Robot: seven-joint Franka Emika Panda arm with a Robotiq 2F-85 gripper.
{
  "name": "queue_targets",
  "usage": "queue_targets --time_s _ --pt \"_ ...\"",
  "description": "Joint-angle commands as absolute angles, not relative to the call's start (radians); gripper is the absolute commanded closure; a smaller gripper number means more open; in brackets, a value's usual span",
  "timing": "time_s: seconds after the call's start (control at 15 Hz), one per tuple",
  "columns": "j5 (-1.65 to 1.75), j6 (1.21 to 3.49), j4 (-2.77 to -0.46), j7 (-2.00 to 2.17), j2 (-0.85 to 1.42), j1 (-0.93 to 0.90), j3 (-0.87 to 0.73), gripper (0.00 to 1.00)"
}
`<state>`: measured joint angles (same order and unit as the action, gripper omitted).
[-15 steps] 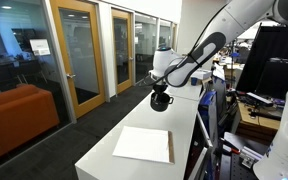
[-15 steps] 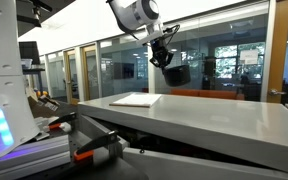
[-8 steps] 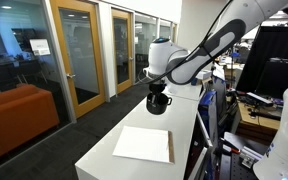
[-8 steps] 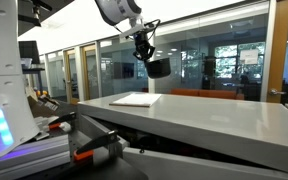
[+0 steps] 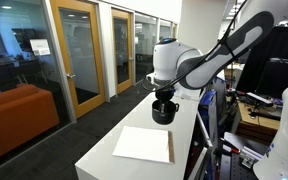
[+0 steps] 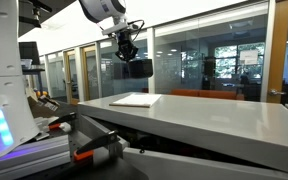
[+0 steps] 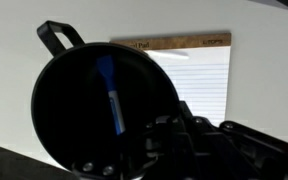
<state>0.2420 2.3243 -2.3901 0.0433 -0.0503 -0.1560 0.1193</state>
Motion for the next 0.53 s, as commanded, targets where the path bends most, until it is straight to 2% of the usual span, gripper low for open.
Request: queue_targets --time_s 0.0,0.47 --pt "0.195 2.377 -2.452 -0.010 -0.058 -0.157 0.135 0.99" --pt "0.133 2.497 -2.565 -0.144 -0.045 -0.193 0.172 0.99"
